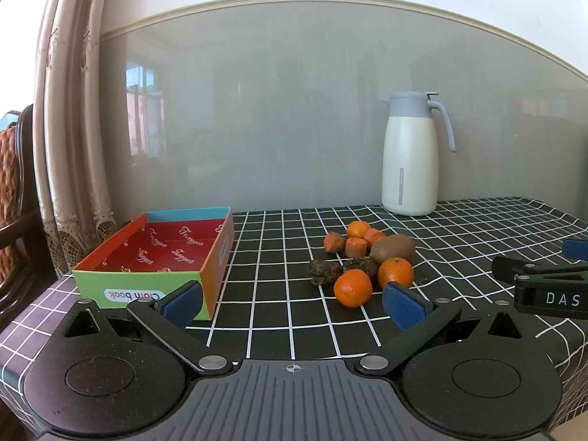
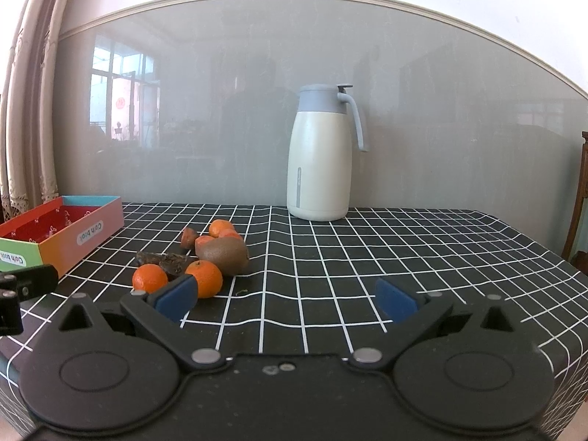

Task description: Organize fruits

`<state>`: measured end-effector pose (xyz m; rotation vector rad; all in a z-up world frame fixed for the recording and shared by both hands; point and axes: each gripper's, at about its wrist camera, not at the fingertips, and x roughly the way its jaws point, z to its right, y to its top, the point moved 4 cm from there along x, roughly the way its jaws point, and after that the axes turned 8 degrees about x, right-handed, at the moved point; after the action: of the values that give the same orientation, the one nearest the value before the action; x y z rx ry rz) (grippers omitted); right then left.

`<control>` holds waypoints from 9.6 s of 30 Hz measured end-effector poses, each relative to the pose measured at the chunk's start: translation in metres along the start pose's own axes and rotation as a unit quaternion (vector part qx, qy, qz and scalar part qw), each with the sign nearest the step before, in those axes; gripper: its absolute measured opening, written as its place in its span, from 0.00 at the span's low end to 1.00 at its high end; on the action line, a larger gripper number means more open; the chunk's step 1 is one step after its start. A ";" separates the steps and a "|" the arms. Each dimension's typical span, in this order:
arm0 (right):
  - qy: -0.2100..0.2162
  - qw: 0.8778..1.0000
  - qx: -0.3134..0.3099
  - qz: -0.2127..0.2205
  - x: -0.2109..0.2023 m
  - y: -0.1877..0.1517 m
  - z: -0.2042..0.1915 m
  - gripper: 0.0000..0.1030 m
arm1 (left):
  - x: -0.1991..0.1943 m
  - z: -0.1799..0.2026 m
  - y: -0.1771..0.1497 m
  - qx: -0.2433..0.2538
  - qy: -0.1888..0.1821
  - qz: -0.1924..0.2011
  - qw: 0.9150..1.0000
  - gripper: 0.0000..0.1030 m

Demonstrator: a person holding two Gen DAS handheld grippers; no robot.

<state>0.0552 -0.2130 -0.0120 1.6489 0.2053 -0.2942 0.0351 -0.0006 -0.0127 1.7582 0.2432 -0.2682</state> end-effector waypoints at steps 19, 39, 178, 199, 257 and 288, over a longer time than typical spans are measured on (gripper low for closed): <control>0.000 1.000 -0.002 -0.001 0.000 0.000 -0.001 1.00 | 0.000 0.000 0.000 0.001 0.002 0.000 1.000 1.00; -0.001 1.000 -0.003 -0.001 -0.001 0.000 0.000 1.00 | -0.001 0.001 0.000 0.002 0.003 -0.001 1.000 1.00; 0.078 0.989 -0.124 -0.018 0.061 -0.009 -0.129 0.87 | 0.022 -0.139 -0.017 -0.038 0.169 -0.017 0.985 1.00; 0.069 0.979 -0.137 -0.132 0.144 -0.019 -0.173 0.49 | 0.025 -0.160 -0.026 -0.047 0.168 -0.032 0.984 1.00; 0.226 0.969 -0.091 -0.050 0.083 -0.003 -0.303 0.66 | 0.019 -0.233 -0.068 -0.050 0.240 -0.086 0.966 1.00; -0.005 1.000 0.007 0.017 0.049 0.040 -0.030 0.63 | 0.047 -0.006 -0.001 0.001 0.025 -0.021 0.999 1.00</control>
<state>0.1164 -0.1886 0.0127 1.6636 0.1664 -0.2787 0.0799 0.0062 -0.0276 1.7651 0.3165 -0.2558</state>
